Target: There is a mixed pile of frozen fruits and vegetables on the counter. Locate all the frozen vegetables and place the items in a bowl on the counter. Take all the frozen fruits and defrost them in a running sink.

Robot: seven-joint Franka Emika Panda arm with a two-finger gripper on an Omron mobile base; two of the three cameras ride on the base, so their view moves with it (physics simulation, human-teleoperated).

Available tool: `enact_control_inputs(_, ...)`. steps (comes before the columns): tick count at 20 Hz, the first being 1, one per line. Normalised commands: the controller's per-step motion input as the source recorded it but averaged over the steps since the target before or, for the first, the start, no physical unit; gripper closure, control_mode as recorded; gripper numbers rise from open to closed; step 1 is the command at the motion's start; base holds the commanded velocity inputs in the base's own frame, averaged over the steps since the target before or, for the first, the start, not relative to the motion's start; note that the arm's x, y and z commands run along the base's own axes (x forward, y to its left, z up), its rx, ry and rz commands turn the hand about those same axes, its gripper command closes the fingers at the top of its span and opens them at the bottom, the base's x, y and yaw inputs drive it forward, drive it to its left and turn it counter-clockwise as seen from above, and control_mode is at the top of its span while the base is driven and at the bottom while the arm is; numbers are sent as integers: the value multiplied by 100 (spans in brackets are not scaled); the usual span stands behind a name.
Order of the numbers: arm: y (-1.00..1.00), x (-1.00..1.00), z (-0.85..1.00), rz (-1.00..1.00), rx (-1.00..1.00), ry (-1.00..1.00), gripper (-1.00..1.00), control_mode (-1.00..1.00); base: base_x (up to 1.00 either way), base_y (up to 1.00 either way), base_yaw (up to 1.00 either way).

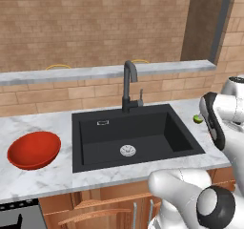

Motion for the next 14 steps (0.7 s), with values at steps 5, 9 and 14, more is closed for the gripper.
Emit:
enact_control_inputs(5,100,1,26,5,0,0,100,-100,0,0,0)
enact_control_inputs(9,100,7,20,9,0,1,100,-100,0,0,0)
enact_control_inputs(14,98,13,2,12,0,4,100,-100,0,0,0)
